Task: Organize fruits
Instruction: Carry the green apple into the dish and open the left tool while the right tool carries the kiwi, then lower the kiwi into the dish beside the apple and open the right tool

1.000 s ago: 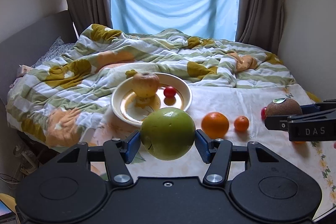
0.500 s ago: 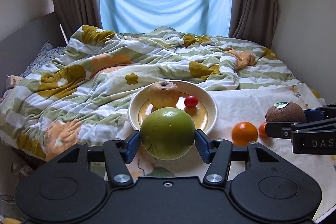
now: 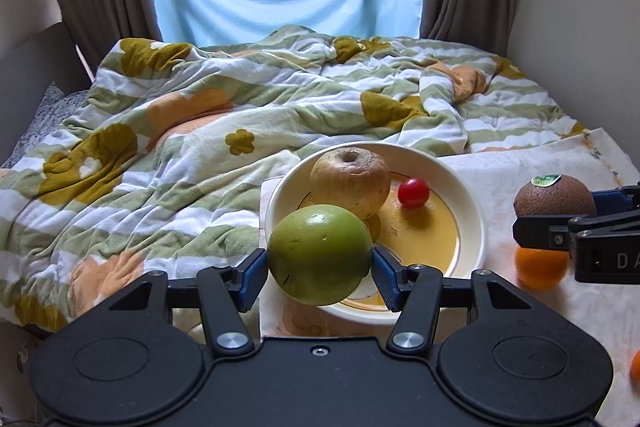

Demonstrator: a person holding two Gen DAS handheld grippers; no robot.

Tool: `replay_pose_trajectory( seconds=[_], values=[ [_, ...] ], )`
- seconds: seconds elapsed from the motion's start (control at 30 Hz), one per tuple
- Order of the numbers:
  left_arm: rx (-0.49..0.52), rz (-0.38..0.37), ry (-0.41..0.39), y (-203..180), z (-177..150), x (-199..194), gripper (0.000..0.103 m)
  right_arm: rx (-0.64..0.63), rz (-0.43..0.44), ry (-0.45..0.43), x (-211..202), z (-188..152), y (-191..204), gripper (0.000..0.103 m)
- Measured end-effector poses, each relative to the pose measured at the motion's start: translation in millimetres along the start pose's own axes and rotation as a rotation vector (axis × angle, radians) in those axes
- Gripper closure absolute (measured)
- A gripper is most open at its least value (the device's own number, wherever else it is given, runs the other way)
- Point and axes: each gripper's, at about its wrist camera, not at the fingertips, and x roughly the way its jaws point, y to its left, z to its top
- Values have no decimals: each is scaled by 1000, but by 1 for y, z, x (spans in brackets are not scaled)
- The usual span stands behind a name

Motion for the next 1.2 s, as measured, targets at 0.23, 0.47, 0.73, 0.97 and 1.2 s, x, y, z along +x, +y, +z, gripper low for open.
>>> replay_pose_trajectory(
  seconds=[0.23,0.47,0.73,0.97,1.2],
  values=[
    [81,-16,31,3,4,39,42,27,-40,19,26,9,5,23],
    [146,-19,51,0,2,61,42,46,-62,35,43,14,3,23],
    [210,-9,58,-9,-1,68,27,60,-79,39,46,15,-1,23],
    [169,2,22,-9,-4,44,3,46,-68,36,44,18,-4,23],
    [94,18,29,-10,-10,18,3,-17,-17,44,50,22,-1,23]
  ],
)
